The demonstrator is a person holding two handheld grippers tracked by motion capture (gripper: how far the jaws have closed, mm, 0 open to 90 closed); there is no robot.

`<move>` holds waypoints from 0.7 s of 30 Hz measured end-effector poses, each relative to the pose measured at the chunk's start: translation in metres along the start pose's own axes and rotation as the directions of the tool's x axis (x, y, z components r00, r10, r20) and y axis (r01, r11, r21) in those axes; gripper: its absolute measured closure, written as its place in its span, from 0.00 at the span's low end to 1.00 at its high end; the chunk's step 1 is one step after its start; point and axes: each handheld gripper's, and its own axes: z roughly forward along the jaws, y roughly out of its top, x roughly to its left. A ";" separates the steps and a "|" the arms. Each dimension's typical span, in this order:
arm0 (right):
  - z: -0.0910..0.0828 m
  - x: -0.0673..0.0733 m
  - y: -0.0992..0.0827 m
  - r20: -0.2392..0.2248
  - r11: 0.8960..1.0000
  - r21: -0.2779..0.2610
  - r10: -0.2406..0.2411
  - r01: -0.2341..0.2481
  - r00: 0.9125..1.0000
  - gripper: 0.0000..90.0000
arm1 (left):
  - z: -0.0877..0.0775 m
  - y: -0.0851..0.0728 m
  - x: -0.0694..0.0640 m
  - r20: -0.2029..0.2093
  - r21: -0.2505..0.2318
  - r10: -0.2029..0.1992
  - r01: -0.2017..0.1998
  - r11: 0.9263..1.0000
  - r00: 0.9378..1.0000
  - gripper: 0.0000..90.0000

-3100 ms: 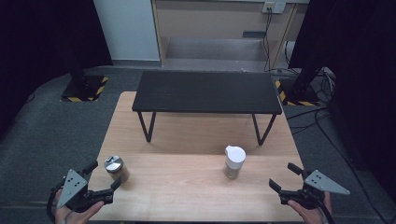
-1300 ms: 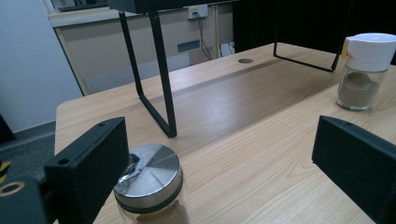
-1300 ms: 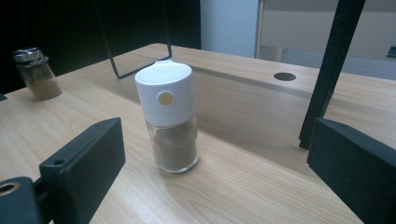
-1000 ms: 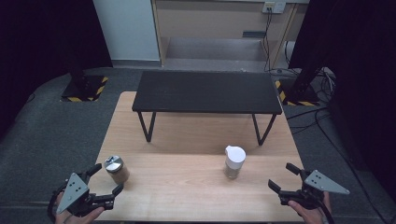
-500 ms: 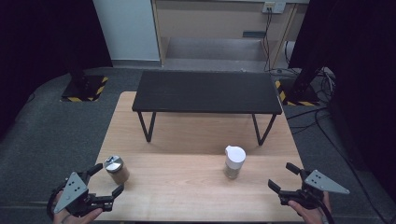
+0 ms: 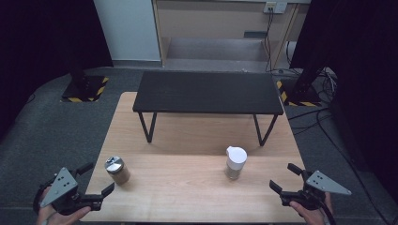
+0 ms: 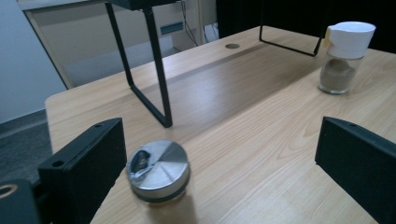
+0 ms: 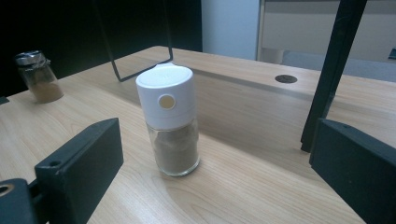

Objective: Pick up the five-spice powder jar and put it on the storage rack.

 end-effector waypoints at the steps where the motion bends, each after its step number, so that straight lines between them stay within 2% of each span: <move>1: 0.000 0.000 0.000 0.001 1.000 0.000 0.002 -0.002 1.000 0.04 | -0.003 0.003 0.005 0.005 0.006 -0.013 0.013 1.000 1.000 0.01; 4: 0.000 0.000 0.000 0.001 1.000 0.000 0.004 -0.004 1.000 0.04 | -0.005 0.007 0.011 0.005 0.014 -0.025 0.025 1.000 1.000 0.01; 6: 0.000 0.000 0.000 0.000 1.000 0.001 0.003 -0.003 1.000 0.04 | -0.007 0.011 0.018 0.001 0.037 -0.035 0.035 0.999 0.999 0.01; 11: 0.000 0.000 0.000 0.000 1.000 0.002 0.002 -0.002 1.000 0.04 | -0.002 0.011 0.033 0.002 0.068 -0.075 0.075 0.995 0.997 0.01; 13: 0.000 0.000 0.000 0.001 1.000 0.001 0.002 -0.002 1.000 0.04 | 0.001 0.010 0.035 -0.007 0.080 -0.072 0.072 0.994 0.997 0.02; 16: 0.001 0.000 0.000 0.002 1.000 0.003 0.002 -0.002 1.000 0.04 | 0.008 0.008 0.042 0.004 0.099 -0.080 0.079 0.992 0.997 0.02; 21: 0.000 0.000 0.000 0.006 1.000 0.005 0.001 -0.001 1.000 0.04 | 0.018 0.005 0.047 0.007 0.124 -0.073 0.071 0.990 0.997 0.03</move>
